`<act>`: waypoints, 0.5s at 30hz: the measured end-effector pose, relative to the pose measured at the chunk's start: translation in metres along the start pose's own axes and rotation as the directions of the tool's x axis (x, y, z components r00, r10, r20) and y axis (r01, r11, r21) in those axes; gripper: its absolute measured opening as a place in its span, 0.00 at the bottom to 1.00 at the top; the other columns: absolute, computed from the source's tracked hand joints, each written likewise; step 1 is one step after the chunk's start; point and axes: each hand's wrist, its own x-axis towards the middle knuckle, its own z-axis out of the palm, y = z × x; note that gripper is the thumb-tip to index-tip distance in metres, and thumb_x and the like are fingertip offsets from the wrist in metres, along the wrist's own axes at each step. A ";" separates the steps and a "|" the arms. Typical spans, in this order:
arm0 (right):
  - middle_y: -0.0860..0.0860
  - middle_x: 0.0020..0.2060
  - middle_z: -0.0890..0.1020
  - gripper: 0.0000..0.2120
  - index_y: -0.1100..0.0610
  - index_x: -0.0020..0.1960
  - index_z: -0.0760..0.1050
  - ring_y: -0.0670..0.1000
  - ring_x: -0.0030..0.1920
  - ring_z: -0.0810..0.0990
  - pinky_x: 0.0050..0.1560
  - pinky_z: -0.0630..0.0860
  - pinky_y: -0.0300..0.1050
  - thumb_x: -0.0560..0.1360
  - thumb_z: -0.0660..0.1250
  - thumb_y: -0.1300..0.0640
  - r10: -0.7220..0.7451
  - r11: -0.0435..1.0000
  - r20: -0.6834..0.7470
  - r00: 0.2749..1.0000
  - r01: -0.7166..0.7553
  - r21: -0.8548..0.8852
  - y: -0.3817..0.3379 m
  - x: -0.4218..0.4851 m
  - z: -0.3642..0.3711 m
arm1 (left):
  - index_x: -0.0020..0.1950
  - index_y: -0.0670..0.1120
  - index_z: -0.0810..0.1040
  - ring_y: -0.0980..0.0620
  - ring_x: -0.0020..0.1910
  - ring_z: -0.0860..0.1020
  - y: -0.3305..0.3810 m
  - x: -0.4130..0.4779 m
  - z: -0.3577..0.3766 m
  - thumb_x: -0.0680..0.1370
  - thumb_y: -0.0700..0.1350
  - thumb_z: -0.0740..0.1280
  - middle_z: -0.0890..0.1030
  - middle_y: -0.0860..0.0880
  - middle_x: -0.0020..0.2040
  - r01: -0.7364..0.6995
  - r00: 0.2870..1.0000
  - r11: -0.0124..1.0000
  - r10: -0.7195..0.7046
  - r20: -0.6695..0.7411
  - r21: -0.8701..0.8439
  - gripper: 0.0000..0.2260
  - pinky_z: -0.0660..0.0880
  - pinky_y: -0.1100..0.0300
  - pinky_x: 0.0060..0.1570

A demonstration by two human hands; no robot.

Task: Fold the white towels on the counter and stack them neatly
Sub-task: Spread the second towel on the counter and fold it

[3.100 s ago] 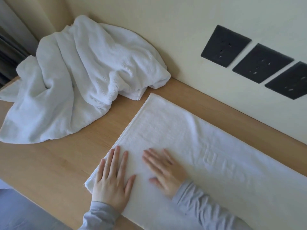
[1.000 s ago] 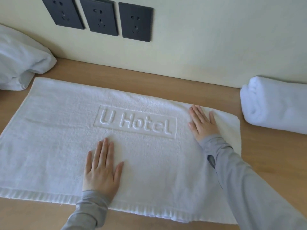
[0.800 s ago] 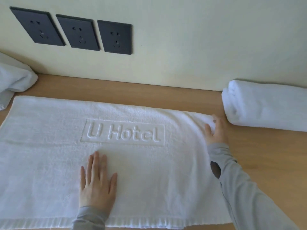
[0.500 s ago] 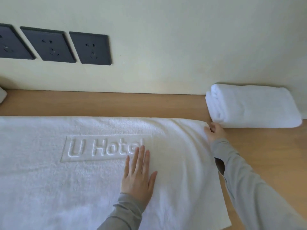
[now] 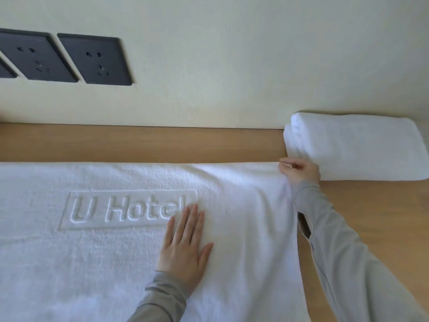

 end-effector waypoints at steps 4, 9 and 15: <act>0.57 0.45 0.83 0.09 0.62 0.49 0.82 0.56 0.48 0.79 0.54 0.73 0.45 0.69 0.71 0.62 -0.137 0.950 -0.038 0.990 0.121 -0.286 0.005 0.004 0.008 | 0.75 0.43 0.60 0.47 0.75 0.58 0.001 0.000 0.001 0.80 0.58 0.43 0.59 0.46 0.76 0.009 1.000 1.000 -0.009 0.001 0.018 0.29 0.57 0.46 0.69; 0.63 0.58 0.74 0.13 0.66 0.56 0.75 0.63 0.59 0.71 0.59 0.67 0.55 0.73 0.66 0.63 -0.302 0.741 0.037 0.953 0.259 -0.620 0.015 -0.015 0.018 | 0.75 0.44 0.60 0.46 0.75 0.57 0.005 0.000 0.003 0.80 0.58 0.43 0.59 0.46 0.76 0.010 1.000 0.999 -0.010 0.002 0.039 0.29 0.57 0.45 0.69; 0.53 0.68 0.72 0.19 0.58 0.66 0.71 0.56 0.70 0.68 0.69 0.64 0.58 0.76 0.61 0.58 -0.684 0.308 0.593 0.425 0.905 -0.293 -0.001 -0.116 0.095 | 0.73 0.43 0.64 0.43 0.73 0.61 0.006 0.001 0.003 0.80 0.57 0.41 0.64 0.44 0.74 0.006 1.000 0.997 -0.008 0.017 0.073 0.29 0.57 0.45 0.68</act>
